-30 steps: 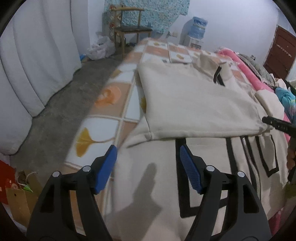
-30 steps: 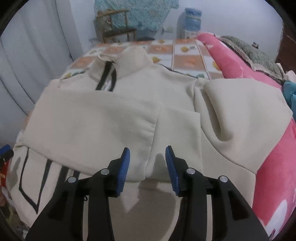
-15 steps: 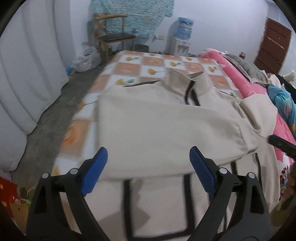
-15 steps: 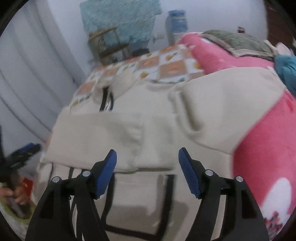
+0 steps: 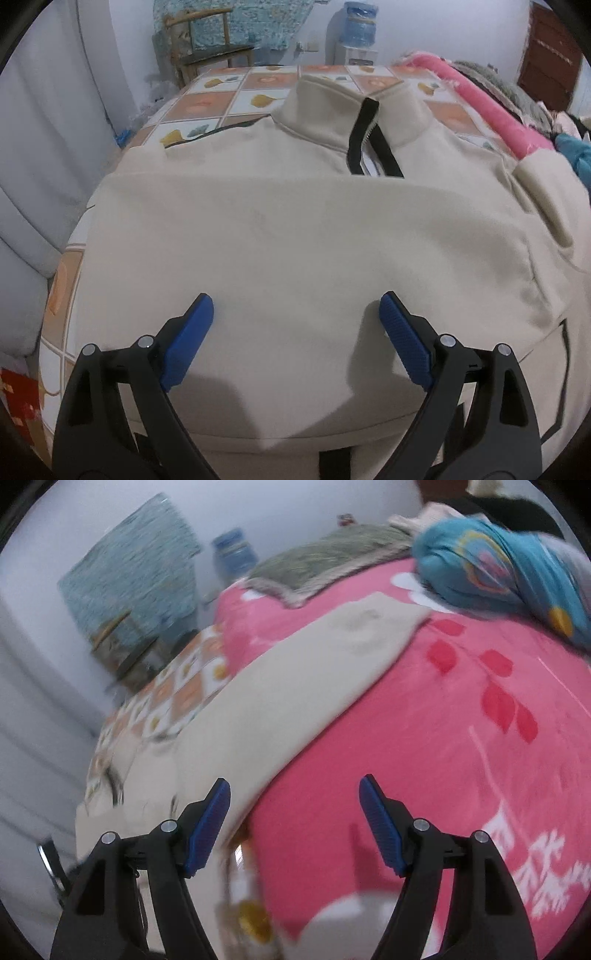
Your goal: Fold large clothes
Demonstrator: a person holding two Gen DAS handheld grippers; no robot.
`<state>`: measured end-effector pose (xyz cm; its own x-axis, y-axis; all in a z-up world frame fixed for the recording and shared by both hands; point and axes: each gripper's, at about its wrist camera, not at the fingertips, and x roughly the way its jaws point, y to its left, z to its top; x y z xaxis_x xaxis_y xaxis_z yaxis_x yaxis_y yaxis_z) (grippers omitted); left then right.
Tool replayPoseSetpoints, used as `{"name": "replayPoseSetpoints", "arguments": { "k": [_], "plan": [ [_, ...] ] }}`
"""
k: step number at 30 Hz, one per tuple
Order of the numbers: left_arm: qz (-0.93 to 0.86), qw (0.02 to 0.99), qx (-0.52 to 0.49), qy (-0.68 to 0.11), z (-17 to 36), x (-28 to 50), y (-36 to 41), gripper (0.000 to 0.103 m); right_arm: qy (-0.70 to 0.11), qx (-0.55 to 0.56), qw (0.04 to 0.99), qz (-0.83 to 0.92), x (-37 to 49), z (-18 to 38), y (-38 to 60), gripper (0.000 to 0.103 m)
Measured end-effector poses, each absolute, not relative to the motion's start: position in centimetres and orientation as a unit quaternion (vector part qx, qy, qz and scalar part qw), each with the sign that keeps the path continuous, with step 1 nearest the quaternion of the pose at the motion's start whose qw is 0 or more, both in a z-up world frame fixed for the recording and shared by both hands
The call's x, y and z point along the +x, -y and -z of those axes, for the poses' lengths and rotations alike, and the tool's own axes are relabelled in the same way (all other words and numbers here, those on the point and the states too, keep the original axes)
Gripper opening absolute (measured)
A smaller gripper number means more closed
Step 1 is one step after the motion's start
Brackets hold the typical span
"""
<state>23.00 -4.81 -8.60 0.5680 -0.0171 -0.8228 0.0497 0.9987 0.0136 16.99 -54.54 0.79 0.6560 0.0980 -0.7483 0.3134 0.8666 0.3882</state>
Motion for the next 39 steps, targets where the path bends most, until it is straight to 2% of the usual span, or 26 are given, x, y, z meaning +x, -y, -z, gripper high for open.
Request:
{"name": "replayPoseSetpoints", "arguments": {
  "k": [7, 15, 21, 24, 25, 26, 33, 39],
  "plan": [
    [0.017, 0.895, 0.011, -0.446, 8.8, 22.7, 4.6, 0.093, -0.386, 0.377, 0.837, 0.092, 22.6, 3.2, 63.6, 0.068],
    [0.018, 0.895, 0.012, -0.446, 8.8, 22.7, 4.7, 0.095, -0.337, 0.507, 0.784, 0.119, 28.0, 8.1, 70.7, 0.047],
    [0.017, 0.895, 0.012, -0.446, 8.8, 22.7, 4.7, 0.095, -0.328, 0.507, 0.782, 0.152, 31.3, 8.3, 72.7, 0.037],
    [0.018, 0.895, 0.012, -0.446, 8.8, 22.7, 4.7, 0.095, -0.334, 0.496, 0.784, 0.165, 32.1, 8.1, 72.9, 0.020],
    [0.018, 0.895, 0.012, -0.446, 8.8, 22.7, 4.7, 0.095, -0.334, 0.492, 0.787, 0.164, 32.1, 7.8, 72.8, 0.012],
    [0.018, 0.895, 0.012, -0.446, 8.8, 22.7, 4.7, 0.095, -0.329, 0.490, 0.791, 0.157, 31.7, 7.5, 72.9, 0.011],
    [0.018, 0.895, 0.012, -0.446, 8.8, 22.7, 4.7, 0.095, -0.282, 0.446, 0.844, 0.092, 28.2, 0.3, 69.0, 0.010],
    [0.018, 0.895, -0.011, -0.446, 8.2, 22.3, 3.7, 0.095, -0.253, 0.359, 0.898, 0.039, 25.8, -9.3, 62.3, 0.010]
  ]
}}
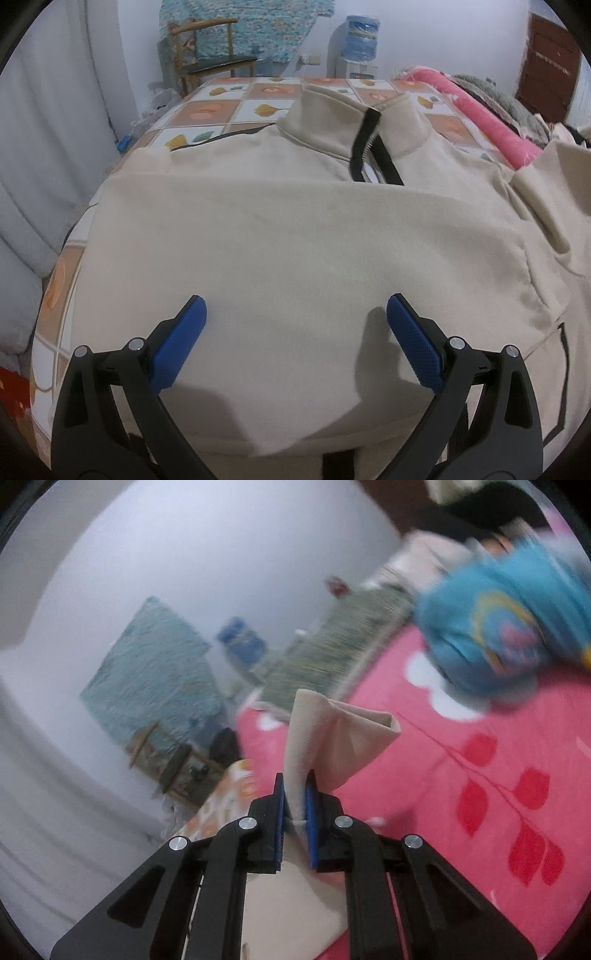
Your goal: Fold large clothes
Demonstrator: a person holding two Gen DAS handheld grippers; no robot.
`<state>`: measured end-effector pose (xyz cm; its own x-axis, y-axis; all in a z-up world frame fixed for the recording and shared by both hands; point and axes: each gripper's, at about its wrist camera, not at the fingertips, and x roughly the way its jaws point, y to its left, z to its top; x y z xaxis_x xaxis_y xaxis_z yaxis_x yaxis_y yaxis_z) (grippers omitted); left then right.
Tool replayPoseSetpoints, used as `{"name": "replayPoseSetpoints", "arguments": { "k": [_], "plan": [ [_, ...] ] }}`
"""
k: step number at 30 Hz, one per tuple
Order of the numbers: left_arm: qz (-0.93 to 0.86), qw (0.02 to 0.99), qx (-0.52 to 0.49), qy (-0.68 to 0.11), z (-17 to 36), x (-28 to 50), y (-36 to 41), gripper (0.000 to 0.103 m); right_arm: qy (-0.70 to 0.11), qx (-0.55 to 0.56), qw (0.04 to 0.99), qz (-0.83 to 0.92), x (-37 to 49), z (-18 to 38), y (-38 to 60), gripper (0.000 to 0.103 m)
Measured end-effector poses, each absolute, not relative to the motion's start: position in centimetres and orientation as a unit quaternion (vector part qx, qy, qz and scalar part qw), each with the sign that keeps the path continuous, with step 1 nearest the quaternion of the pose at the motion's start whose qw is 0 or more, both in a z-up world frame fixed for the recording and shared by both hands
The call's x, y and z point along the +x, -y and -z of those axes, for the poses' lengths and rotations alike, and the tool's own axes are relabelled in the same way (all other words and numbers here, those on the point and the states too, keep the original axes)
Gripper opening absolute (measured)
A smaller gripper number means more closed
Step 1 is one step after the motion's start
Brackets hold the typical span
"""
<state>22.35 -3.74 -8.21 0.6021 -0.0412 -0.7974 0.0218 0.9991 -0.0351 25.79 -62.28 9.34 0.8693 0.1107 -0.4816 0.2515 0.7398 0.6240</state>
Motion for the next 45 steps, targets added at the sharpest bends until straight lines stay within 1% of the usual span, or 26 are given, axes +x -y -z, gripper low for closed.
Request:
{"name": "replayPoseSetpoints", "arguments": {
  "k": [3, 5, 6, 8, 9, 10, 11, 14, 15, 16, 17, 22, 25, 27, 28, 29, 31, 33, 36, 37, 38, 39, 41, 42, 43, 45],
  "plan": [
    [0.020, 0.898, -0.045, -0.437, 6.7, 20.9, 2.2, 0.094, -0.239, 0.309, 0.920, 0.019, 24.4, -13.6, 58.3, 0.010],
    [0.018, 0.905, -0.054, -0.422, 5.3, 19.3, 1.0, 0.084, -0.232, 0.284, 0.930, 0.011, 23.5, -15.4, 56.2, 0.010],
    [0.017, 0.906, -0.056, -0.420, 4.9, 18.7, 0.5, 0.081, -0.228, 0.269, 0.936, 0.004, 23.2, -16.5, 54.7, 0.010],
    [0.017, 0.905, -0.071, -0.420, 4.4, 17.6, -0.9, 0.068, -0.221, 0.250, 0.942, -0.014, 22.7, -18.0, 51.8, 0.010],
    [0.017, 0.904, -0.078, -0.420, 4.3, 17.2, -1.8, 0.066, -0.218, 0.241, 0.945, -0.023, 22.1, -18.5, 50.3, 0.010],
    [0.016, 0.903, -0.082, -0.421, 4.5, 16.8, -2.6, 0.060, -0.215, 0.232, 0.948, -0.030, 21.9, -19.1, 48.9, 0.010],
    [0.012, 0.901, -0.083, -0.425, 4.8, 16.7, -3.2, 0.051, -0.212, 0.223, 0.951, -0.034, 21.4, -19.5, 47.7, 0.010],
    [0.010, 0.888, -0.105, -0.448, 6.4, 17.0, -5.3, 0.033, -0.204, 0.181, 0.960, -0.060, 21.2, -21.0, 41.8, 0.010],
    [0.011, 0.884, -0.119, -0.452, 7.1, 17.0, -6.2, 0.028, -0.203, 0.169, 0.962, -0.068, 21.1, -21.3, 40.2, 0.010],
    [0.012, 0.881, -0.132, -0.454, 7.7, 17.0, -6.9, 0.020, -0.202, 0.154, 0.964, -0.079, 21.1, -21.6, 38.0, 0.010],
    [0.014, 0.882, -0.140, -0.449, 7.8, 16.8, -7.4, 0.014, -0.202, 0.139, 0.965, -0.090, 21.1, -21.7, 35.7, 0.010],
    [0.023, 0.885, -0.164, -0.435, 7.0, 15.4, -9.4, 0.013, -0.214, 0.063, 0.963, -0.152, 20.1, -20.2, 25.0, 0.010],
    [0.025, 0.890, -0.171, -0.422, 6.0, 14.3, -10.6, 0.013, -0.246, 0.012, 0.949, -0.196, 19.7, -16.8, 17.9, 0.011],
    [0.025, 0.891, -0.184, -0.415, 5.2, 13.4, -11.6, 0.013, -0.279, -0.020, 0.935, -0.217, 19.6, -13.6, 14.1, 0.013],
    [0.027, 0.891, -0.192, -0.411, 4.8, 13.0, -12.2, 0.013, -0.301, -0.034, 0.924, -0.234, 19.5, -11.7, 12.3, 0.021],
    [0.028, 0.890, -0.197, -0.410, 4.6, 12.7, -12.5, 0.013, -0.331, -0.049, 0.908, -0.253, 19.3, -9.1, 10.3, 0.039],
    [0.035, 0.888, -0.207, -0.410, 4.3, 12.3, -13.2, 0.013, -0.384, -0.072, 0.879, -0.272, 19.0, -4.9, 8.2, 0.067],
    [0.039, 0.887, -0.209, -0.411, 4.0, 12.2, -13.4, 0.013, -0.430, -0.087, 0.854, -0.280, 18.2, -1.3, 7.1, 0.067],
    [0.052, 0.886, -0.211, -0.410, 3.6, 12.2, -13.4, 0.014, -0.452, -0.072, 0.845, -0.276, 18.1, 0.4, 9.0, 0.067],
    [0.058, 0.886, -0.211, -0.408, 3.4, 12.5, -13.3, 0.016, -0.453, -0.054, 0.847, -0.274, 18.2, 0.5, 10.6, 0.067],
    [0.063, 0.886, -0.212, -0.407, 3.3, 12.8, -13.1, 0.022, -0.450, -0.032, 0.851, -0.269, 17.8, 0.1, 12.6, 0.067],
    [0.067, 0.886, -0.211, -0.407, 3.1, 13.4, -12.8, 0.024, -0.446, -0.016, 0.857, -0.258, 17.4, -0.3, 14.4, 0.067],
    [0.070, 0.886, -0.205, -0.411, 2.9, 14.7, -12.1, 0.037, -0.437, 0.017, 0.871, -0.225, 17.0, -1.1, 18.3, 0.067],
    [0.074, 0.885, -0.199, -0.415, 3.0, 15.6, -11.5, 0.039, -0.433, 0.030, 0.876, -0.211, 17.1, -0.9, 19.8, 0.067],
    [0.079, 0.883, -0.192, -0.421, 3.1, 16.7, -10.8, 0.044, -0.429, 0.049, 0.883, -0.186, 16.9, -1.1, 22.4, 0.067],
    [0.073, 0.880, -0.171, -0.436, 3.6, 18.7, -9.5, 0.045, -0.424, 0.074, 0.892, -0.140, 16.7, -1.3, 26.5, 0.067]
  ]
}}
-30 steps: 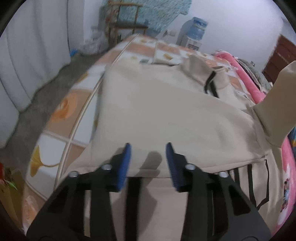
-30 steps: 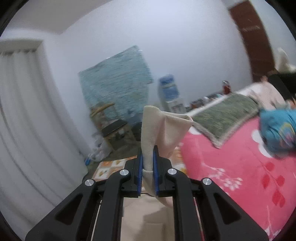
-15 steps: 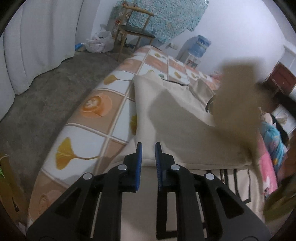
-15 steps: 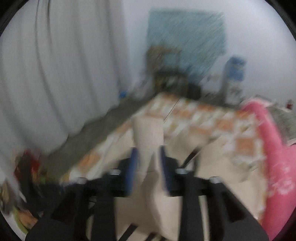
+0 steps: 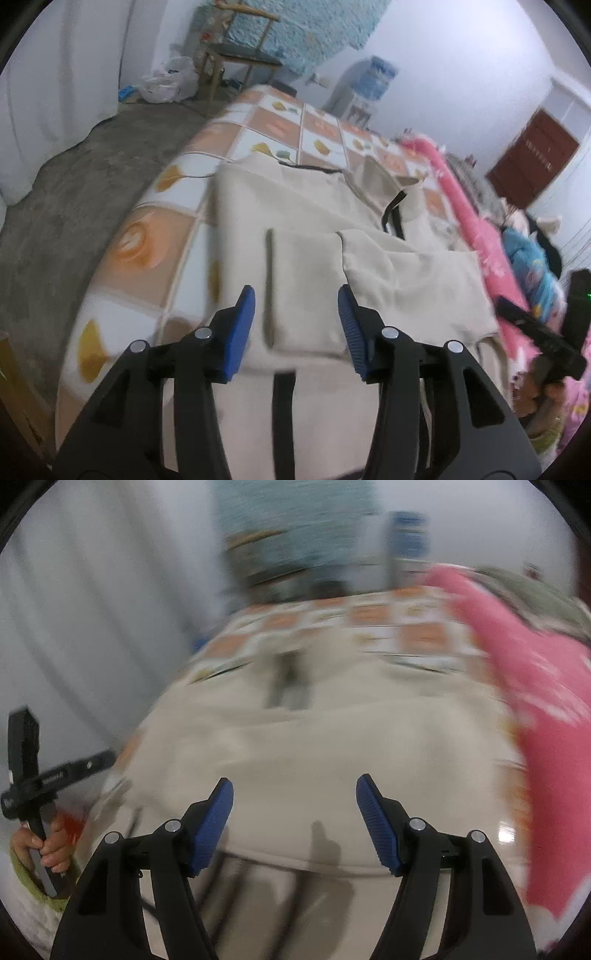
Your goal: Fold large clothes
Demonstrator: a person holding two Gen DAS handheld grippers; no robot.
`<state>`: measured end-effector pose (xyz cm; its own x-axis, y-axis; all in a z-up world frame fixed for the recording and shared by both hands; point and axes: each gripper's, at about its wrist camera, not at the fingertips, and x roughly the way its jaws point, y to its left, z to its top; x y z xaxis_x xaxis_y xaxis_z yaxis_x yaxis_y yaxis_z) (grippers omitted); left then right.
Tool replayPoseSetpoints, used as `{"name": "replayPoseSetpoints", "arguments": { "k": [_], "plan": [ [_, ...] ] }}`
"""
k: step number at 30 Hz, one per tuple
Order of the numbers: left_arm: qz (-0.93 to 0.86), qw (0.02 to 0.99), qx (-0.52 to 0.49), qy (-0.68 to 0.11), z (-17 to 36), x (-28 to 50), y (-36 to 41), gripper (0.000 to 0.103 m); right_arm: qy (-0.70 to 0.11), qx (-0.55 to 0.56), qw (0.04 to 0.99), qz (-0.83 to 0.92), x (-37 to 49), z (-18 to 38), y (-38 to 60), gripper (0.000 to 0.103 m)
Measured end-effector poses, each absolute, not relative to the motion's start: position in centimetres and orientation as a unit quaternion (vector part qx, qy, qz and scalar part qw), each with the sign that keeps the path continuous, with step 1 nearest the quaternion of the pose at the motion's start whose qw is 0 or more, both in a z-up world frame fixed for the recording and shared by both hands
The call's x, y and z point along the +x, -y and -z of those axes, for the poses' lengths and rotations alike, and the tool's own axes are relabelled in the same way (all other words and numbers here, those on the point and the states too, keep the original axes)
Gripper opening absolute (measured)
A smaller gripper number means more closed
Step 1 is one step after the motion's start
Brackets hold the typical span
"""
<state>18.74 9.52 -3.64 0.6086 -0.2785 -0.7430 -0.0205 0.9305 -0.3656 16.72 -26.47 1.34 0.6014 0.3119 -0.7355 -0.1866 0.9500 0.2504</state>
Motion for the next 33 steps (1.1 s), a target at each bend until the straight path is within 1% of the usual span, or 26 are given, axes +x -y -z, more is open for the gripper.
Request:
{"name": "replayPoseSetpoints", "arguments": {
  "k": [4, 6, 7, 8, 9, 10, 11, 13, 15, 18, 19, 22, 24, 30, 32, 33],
  "plan": [
    [0.036, 0.865, -0.130, -0.483, 6.5, 23.0, -7.7, 0.045, -0.423, 0.135, 0.893, -0.066, 16.1, -0.8, 33.8, 0.067],
    [0.025, 0.864, -0.119, -0.488, 7.3, 23.9, -7.4, 0.041, -0.418, 0.154, 0.894, -0.049, 16.0, -0.7, 35.9, 0.067],
    [0.022, 0.869, -0.112, -0.482, 7.2, 23.9, -7.1, 0.035, -0.414, 0.157, 0.896, -0.041, 15.7, -0.6, 36.7, 0.067],
    [0.028, 0.870, -0.099, -0.482, 7.1, 24.1, -6.6, 0.018, -0.412, 0.158, 0.897, -0.037, 15.6, -0.7, 37.1, 0.067],
    [0.029, 0.870, -0.091, -0.484, 7.2, 24.1, -6.3, 0.010, -0.409, 0.158, 0.898, -0.032, 15.5, -0.6, 37.5, 0.067],
    [0.026, 0.873, -0.076, -0.481, 7.2, 24.0, -6.0, 0.006, -0.408, 0.157, 0.899, -0.029, 15.7, -0.3, 38.0, 0.067],
    [0.029, 0.876, -0.068, -0.477, 6.9, 24.0, -5.8, 0.004, -0.407, 0.157, 0.899, -0.027, 15.7, -0.1, 38.2, 0.067],
    [0.033, 0.890, -0.059, -0.452, 5.3, 23.3, -5.5, 0.004, -0.407, 0.153, 0.900, -0.022, 15.9, 0.2, 38.5, 0.067],
    [0.039, 0.913, -0.061, -0.401, 2.3, 22.2, -5.7, 0.004, -0.405, 0.148, 0.902, -0.017, 16.2, 0.4, 38.6, 0.067],
    [0.025, 0.924, -0.071, -0.375, 0.3, 21.6, -6.7, 0.004, -0.399, 0.145, 0.905, -0.020, 16.4, 0.6, 38.5, 0.067],
    [0.017, 0.923, -0.070, -0.378, 0.5, 21.8, -7.0, 0.004, -0.399, 0.142, 0.906, -0.019, 16.5, 0.8, 38.4, 0.067],
    [-0.013, 0.896, -0.075, -0.438, 4.6, 23.8, -8.4, 0.004, -0.406, 0.136, 0.904, -0.015, 16.9, 1.7, 38.2, 0.067],
    [-0.017, 0.885, -0.080, -0.459, 6.3, 24.1, -8.6, 0.004, -0.410, 0.137, 0.902, -0.011, 17.0, 2.1, 38.2, 0.066],
    [-0.024, 0.894, -0.050, -0.444, 5.7, 22.8, -8.0, 0.004, -0.401, 0.119, 0.908, 0.011, 17.0, 1.5, 38.6, 0.051],
    [-0.027, 0.891, -0.053, -0.451, 5.8, 22.9, -8.3, 0.004, -0.401, 0.112, 0.909, 0.011, 17.3, 1.6, 38.5, 0.043],
    [-0.028, 0.889, -0.055, -0.454, 6.0, 23.0, -8.3, 0.004, -0.408, 0.108, 0.907, 0.014, 17.6, 1.9, 38.5, 0.041]
  ]
}}
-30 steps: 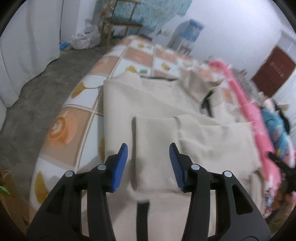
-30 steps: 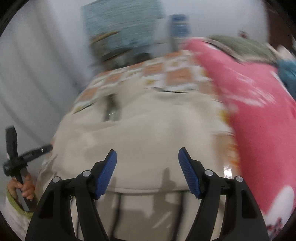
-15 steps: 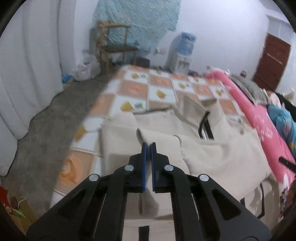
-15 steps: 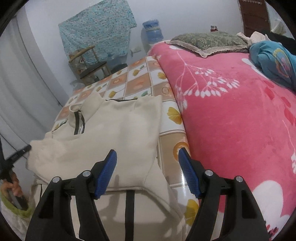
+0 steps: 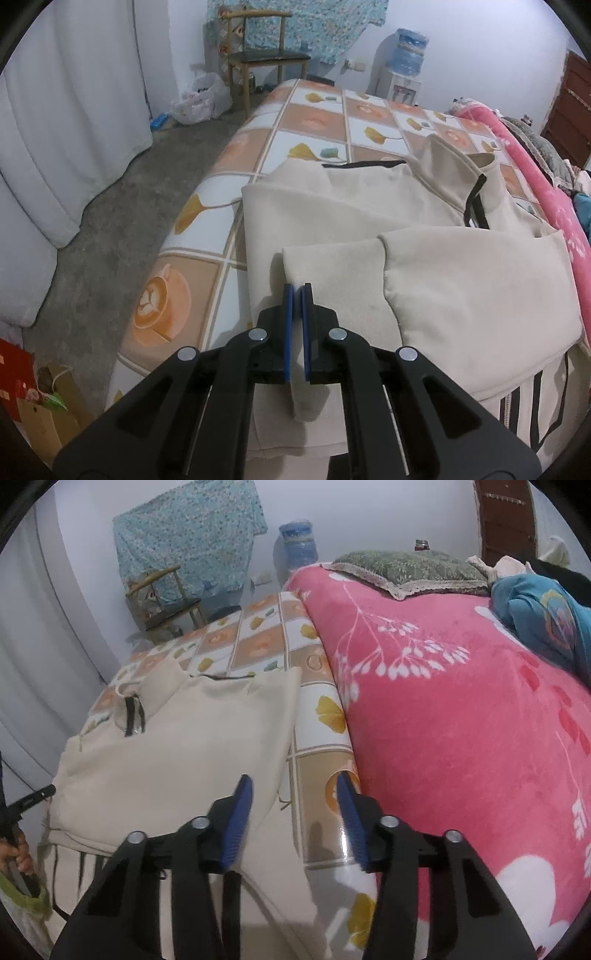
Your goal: Fold large clothes
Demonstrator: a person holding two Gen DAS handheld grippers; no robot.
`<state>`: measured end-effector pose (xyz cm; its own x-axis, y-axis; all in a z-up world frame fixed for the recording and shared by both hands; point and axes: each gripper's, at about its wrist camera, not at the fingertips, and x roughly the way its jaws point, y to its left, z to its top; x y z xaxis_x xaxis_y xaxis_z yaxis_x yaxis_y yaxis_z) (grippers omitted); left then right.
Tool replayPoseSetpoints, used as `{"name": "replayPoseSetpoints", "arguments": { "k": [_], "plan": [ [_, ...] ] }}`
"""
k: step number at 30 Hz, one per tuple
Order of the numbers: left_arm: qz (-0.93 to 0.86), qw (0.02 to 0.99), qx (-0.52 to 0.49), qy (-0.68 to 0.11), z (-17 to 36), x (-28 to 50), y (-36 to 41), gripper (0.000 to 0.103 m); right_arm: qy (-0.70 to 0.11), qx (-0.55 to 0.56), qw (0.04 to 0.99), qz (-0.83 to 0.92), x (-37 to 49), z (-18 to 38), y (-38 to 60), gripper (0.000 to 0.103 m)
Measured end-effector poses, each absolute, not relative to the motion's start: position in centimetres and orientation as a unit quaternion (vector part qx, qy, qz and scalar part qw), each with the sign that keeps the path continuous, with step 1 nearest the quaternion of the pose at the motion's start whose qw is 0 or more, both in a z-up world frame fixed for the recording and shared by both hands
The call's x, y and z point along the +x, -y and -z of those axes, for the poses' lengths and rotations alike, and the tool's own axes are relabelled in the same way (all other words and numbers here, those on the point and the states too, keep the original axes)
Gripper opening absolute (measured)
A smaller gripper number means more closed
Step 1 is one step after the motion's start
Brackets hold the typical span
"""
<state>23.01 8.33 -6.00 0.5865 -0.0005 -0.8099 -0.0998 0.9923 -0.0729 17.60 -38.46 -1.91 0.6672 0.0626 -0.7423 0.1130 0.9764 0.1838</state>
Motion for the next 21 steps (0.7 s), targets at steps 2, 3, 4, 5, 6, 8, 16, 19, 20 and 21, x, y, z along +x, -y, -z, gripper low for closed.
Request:
{"name": "replayPoseSetpoints", "arguments": {
  "k": [2, 3, 4, 5, 6, 8, 16, 19, 20, 21],
  "plan": [
    [-0.031, 0.889, -0.049, -0.455, 6.0, 23.0, -8.2, 0.006, -0.416, 0.110, 0.902, 0.017, 17.8, 2.2, 38.4, 0.033],
    [-0.035, 0.892, -0.045, -0.449, 5.6, 22.9, -8.1, 0.007, -0.416, 0.110, 0.903, 0.015, 17.8, 2.2, 38.3, 0.032],
    [-0.042, 0.898, -0.042, -0.436, 4.9, 22.3, -8.1, 0.008, -0.412, 0.109, 0.905, 0.011, 17.6, 1.9, 38.1, 0.032],
    [-0.047, 0.903, -0.040, -0.426, 4.3, 22.0, -8.2, 0.008, -0.405, 0.101, 0.909, 0.007, 17.4, 1.5, 37.6, 0.032],
    [-0.048, 0.911, -0.041, -0.409, 3.4, 21.3, -8.3, 0.008, -0.400, 0.092, 0.912, 0.001, 17.2, 1.2, 37.1, 0.032],
    [-0.028, 0.922, -0.051, -0.383, 2.0, 20.4, -8.2, 0.008, -0.394, 0.074, 0.916, -0.016, 17.0, 0.8, 36.0, 0.032],
    [0.033, 0.889, -0.039, -0.455, 5.1, 20.4, -4.8, 0.035, -0.429, 0.036, 0.899, -0.073, 17.2, 2.9, 32.0, 0.032],
    [0.017, 0.884, -0.024, -0.466, 7.2, 20.3, -4.3, 0.038, -0.475, 0.022, 0.878, -0.053, 17.5, 5.3, 32.0, 0.032],
    [0.016, 0.883, -0.020, -0.469, 7.1, 20.2, -4.3, 0.039, -0.477, 0.034, 0.877, -0.053, 17.3, 5.2, 32.4, 0.032],
    [0.013, 0.882, -0.021, -0.471, 6.8, 20.0, -4.3, 0.039, -0.477, 0.040, 0.877, -0.050, 17.1, 4.8, 32.6, 0.032]
  ]
}}
